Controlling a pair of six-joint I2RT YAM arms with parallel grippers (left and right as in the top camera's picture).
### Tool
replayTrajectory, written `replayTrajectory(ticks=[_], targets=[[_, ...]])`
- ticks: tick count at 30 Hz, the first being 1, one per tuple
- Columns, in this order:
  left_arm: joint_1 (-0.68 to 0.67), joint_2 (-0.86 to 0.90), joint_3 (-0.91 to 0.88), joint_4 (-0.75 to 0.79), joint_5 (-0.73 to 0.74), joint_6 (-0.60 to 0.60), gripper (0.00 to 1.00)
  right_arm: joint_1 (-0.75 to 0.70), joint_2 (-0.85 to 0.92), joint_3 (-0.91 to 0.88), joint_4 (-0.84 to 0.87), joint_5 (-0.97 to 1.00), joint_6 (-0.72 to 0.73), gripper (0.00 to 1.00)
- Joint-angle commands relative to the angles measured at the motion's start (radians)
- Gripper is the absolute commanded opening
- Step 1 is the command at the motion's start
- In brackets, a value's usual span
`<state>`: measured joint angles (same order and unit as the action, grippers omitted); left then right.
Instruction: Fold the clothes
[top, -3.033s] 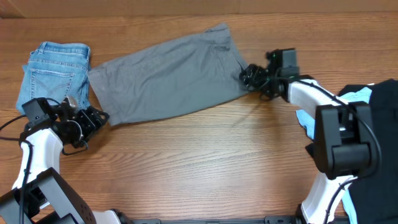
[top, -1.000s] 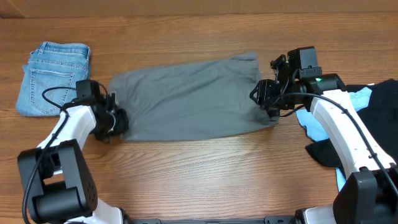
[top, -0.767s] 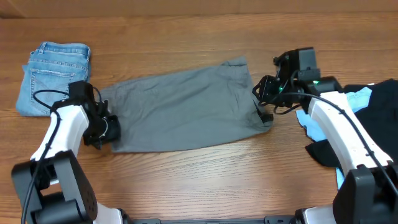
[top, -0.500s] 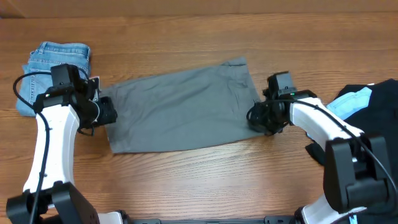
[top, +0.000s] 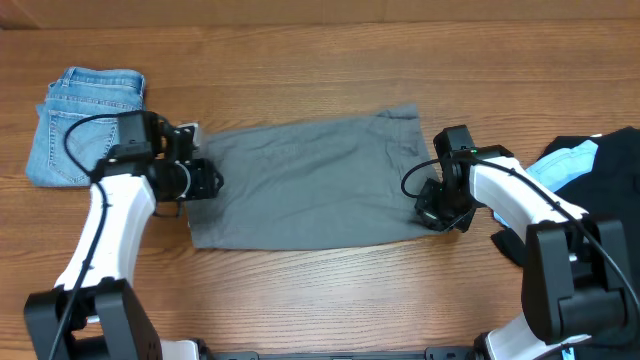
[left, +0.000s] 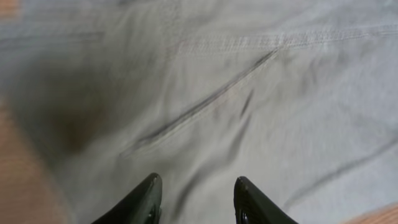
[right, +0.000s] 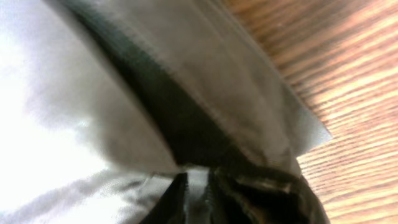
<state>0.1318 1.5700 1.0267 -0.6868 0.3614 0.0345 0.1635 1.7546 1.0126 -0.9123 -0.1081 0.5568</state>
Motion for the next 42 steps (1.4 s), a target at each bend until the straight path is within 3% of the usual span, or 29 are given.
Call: replayTrajectory(ticks=[1,3,6,7,11,16,19,24,27,31,37,42], targets=[[-0.041,0.049,-0.053,0.101,0.021,0.022,0.37,-0.006,-0.129,0.084,0.012,-0.217,-0.246,0.18],[-0.055,0.086,-0.068,0.159,0.026,0.009,0.31,-0.006,-0.164,0.089,0.051,-0.367,-0.280,0.18],[-0.074,0.154,-0.069,0.229,0.037,-0.032,0.24,0.007,-0.157,0.085,0.088,-0.441,-0.275,0.19],[-0.080,0.175,-0.069,0.256,0.050,-0.060,0.23,0.019,-0.149,0.080,0.097,-0.442,-0.262,0.30],[-0.104,0.225,-0.069,0.346,0.185,-0.118,0.22,0.104,-0.089,0.030,0.231,-0.532,-0.116,0.32],[-0.124,0.230,-0.069,0.355,0.160,-0.147,0.23,0.242,0.039,0.006,0.384,-0.534,0.024,0.30],[-0.124,0.230,-0.069,0.355,0.159,-0.147,0.24,0.291,0.108,0.006,0.426,-0.533,0.082,0.15],[-0.112,0.230,-0.069,0.332,0.059,-0.147,0.19,0.261,0.135,0.006,0.294,-0.460,0.171,0.04],[-0.088,0.230,-0.069,0.306,-0.041,-0.146,0.18,0.199,0.134,0.006,0.175,-0.439,0.169,0.04],[-0.037,0.227,-0.056,0.298,-0.045,-0.135,0.18,0.127,0.134,0.006,0.072,-0.432,0.079,0.04],[0.029,0.170,0.038,0.223,0.045,-0.118,0.20,0.113,0.110,0.017,0.052,-0.439,-0.003,0.05],[0.045,0.074,0.133,0.183,0.162,-0.098,0.23,0.113,0.009,0.083,0.027,-0.450,-0.177,0.06]])
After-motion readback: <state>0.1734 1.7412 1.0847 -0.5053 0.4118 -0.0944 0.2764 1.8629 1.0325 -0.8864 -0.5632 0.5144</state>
